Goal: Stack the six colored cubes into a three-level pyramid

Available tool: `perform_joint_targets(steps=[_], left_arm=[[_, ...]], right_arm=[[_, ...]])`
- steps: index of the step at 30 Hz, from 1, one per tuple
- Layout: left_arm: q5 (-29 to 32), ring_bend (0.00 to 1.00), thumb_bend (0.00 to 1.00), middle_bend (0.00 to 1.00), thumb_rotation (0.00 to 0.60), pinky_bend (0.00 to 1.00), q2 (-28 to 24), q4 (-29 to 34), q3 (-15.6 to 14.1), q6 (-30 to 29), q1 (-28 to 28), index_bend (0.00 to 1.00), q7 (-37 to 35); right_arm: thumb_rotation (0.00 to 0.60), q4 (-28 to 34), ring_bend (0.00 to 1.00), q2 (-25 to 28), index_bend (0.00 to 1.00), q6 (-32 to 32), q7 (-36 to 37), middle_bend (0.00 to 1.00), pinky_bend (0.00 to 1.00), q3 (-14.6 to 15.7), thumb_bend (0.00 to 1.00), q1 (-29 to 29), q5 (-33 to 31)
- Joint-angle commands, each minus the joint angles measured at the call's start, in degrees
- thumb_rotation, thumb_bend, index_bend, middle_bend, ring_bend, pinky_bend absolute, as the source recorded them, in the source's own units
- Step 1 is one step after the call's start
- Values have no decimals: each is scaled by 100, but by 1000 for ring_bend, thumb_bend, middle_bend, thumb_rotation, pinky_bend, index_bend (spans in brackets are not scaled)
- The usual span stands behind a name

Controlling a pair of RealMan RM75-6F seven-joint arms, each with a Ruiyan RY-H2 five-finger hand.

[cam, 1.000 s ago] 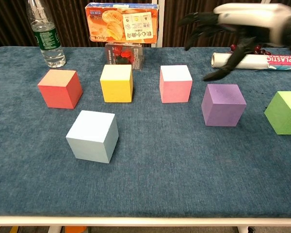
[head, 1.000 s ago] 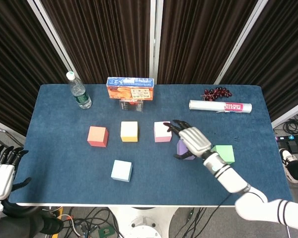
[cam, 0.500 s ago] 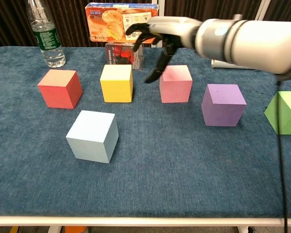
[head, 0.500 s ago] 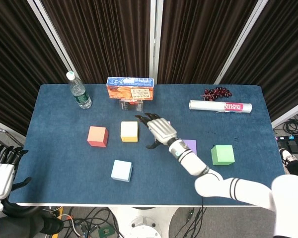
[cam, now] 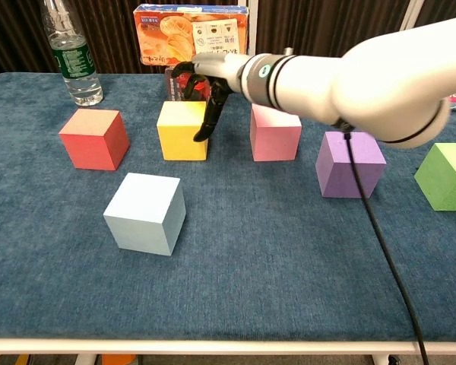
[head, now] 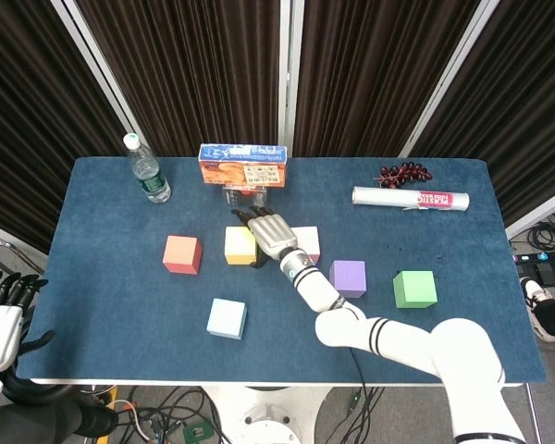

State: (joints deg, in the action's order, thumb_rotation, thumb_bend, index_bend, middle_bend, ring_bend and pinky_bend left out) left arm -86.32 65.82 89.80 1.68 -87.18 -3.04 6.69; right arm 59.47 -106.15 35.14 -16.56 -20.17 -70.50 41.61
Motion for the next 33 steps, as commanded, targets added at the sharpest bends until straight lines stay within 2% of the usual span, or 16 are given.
perform_joint_targets(steps=[1,7,14,20,25,33], left_arm=[[17,123,0,182,600,69,17,-40,2,40,-16,230,-32],[28,123,0,182,600,69,46,-134,22,94,-57,230,-124],[79,123,0,182,600,69,77,-243,23,147,-62,230,-265],[49,123,0,182,600,69,110,-326,20,138,-70,230,-361],[-17,123,0,182,600,69,158,-372,6,115,-83,231,-391],[-40,123,0,182,600,69,175,-421,-26,85,-54,231,-447]], right_arm=[[600,-380,0,-277,0,-156,1,186,78,-55,38,-219,-130],[600,-1125,0,-775,6,-316,231,243,77,-201,74,-488,-89],[600,-1662,64,-1131,150,-118,622,424,77,-297,131,-529,382],[600,-1032,67,-813,156,289,849,431,77,-251,133,-135,755],[600,-377,66,-504,156,456,672,428,77,-126,132,170,727],[600,-289,66,-524,156,489,408,422,77,-112,132,268,421]])
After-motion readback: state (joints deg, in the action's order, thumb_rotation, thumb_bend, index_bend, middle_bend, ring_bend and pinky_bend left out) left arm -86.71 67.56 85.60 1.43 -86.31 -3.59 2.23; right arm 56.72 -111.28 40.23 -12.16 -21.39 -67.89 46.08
